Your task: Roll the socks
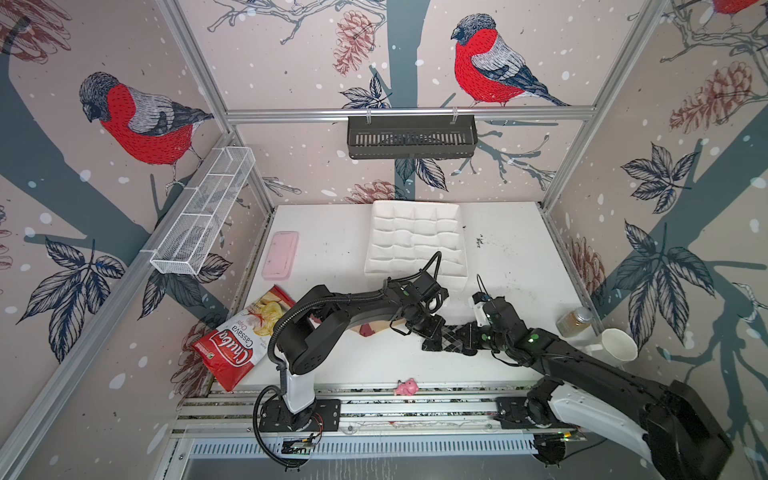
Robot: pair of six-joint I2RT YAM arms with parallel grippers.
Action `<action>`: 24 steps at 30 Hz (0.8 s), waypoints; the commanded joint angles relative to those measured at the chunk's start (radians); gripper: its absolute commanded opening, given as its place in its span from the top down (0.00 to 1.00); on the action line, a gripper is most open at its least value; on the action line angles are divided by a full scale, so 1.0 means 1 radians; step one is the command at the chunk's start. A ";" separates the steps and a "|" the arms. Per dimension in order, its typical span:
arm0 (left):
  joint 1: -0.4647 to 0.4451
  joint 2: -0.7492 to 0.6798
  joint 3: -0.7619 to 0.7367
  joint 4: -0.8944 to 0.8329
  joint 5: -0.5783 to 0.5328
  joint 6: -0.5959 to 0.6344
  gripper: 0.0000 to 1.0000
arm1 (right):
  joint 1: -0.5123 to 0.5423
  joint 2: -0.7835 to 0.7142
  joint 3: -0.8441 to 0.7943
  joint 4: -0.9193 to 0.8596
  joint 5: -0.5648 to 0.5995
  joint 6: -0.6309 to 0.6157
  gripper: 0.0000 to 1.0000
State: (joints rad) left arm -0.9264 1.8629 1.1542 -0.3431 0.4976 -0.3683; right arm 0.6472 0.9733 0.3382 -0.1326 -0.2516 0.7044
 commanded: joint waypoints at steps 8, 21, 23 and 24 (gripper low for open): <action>-0.006 0.015 0.004 0.064 0.033 -0.024 0.87 | 0.022 0.032 -0.013 0.063 -0.042 0.015 0.86; -0.006 0.011 -0.001 0.146 0.086 -0.040 0.83 | 0.023 0.037 -0.012 0.078 -0.032 0.018 0.86; -0.006 -0.005 0.009 0.149 0.090 -0.040 0.83 | 0.022 0.038 -0.007 0.076 -0.029 0.015 0.86; -0.006 -0.014 0.020 0.141 0.086 -0.037 0.83 | 0.023 0.040 -0.005 0.076 -0.028 0.014 0.86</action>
State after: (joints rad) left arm -0.9318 1.8740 1.1530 -0.2363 0.5652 -0.3973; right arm 0.6697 1.0134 0.3237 -0.0761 -0.2863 0.7109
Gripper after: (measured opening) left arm 0.171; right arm 0.139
